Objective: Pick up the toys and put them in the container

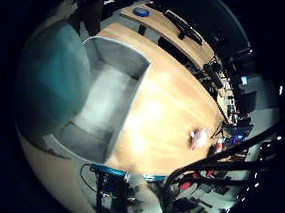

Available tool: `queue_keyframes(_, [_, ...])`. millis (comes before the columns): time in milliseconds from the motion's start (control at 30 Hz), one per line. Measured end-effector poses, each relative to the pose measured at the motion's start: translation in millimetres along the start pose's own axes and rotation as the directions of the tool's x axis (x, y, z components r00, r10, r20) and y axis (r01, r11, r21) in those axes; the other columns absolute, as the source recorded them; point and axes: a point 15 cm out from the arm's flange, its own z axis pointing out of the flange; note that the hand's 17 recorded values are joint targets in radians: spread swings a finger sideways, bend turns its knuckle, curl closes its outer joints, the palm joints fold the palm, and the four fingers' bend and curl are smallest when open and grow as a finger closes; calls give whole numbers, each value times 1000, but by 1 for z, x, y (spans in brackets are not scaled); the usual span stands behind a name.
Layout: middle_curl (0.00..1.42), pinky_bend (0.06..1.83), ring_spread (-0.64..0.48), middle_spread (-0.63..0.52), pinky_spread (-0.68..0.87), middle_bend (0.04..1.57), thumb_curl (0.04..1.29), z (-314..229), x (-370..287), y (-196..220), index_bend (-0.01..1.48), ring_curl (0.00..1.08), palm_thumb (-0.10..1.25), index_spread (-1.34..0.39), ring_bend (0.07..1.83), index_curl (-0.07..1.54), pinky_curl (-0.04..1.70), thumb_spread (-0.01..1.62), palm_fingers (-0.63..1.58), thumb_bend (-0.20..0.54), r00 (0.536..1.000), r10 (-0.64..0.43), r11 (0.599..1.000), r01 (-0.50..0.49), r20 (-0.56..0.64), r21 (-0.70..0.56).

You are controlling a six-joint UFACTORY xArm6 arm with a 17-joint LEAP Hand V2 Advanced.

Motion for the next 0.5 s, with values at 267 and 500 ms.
queue_keyframes(267, [569, 1083, -74, -197, 37, 290, 242, 26, 8, 11, 158, 338, 151, -506, 658, 596, 305, 888, 109, -102, 1000, -21, 994, 20, -9, -104])
queue_keyframes(500, [489, 1074, 130, -95, 403, 253, 265, 32, 8, 11, 168, 265, 61, -472, 554, 477, 249, 817, 108, -40, 999, -52, 990, 51, -6, -128])
